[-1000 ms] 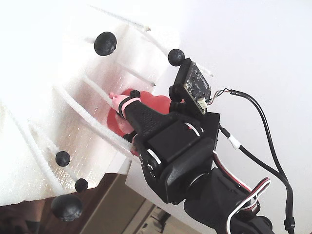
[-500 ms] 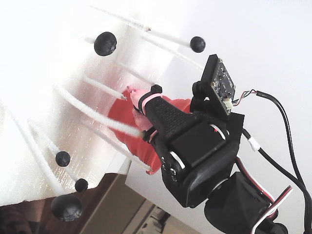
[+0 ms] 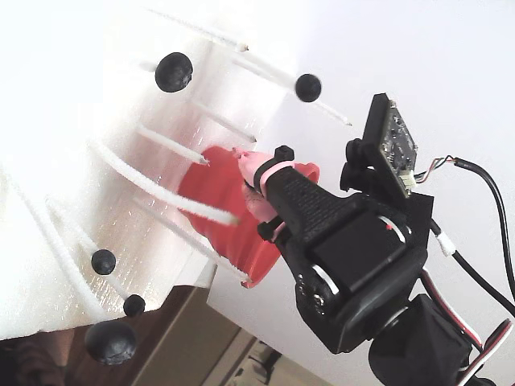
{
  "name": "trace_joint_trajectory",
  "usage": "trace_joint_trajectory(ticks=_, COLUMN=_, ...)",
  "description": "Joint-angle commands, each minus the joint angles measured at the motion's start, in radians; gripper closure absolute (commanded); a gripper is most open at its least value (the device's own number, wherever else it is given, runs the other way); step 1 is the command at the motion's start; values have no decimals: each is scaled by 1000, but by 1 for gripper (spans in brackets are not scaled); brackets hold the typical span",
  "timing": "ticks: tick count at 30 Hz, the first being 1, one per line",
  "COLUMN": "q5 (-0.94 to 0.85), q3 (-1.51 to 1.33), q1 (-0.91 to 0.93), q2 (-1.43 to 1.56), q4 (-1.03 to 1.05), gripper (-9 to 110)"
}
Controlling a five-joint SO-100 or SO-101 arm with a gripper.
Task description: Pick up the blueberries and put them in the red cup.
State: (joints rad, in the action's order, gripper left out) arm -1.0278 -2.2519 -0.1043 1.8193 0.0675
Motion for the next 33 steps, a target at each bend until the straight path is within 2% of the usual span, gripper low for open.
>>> trace_joint_trajectory(ticks=1, q5=-12, q3=2, q1=83, q2=126, q4=23, gripper=93)
trace_joint_trajectory(ticks=33, q5=-61, q3=-34, q1=354, q2=236, q4=75, gripper=93)
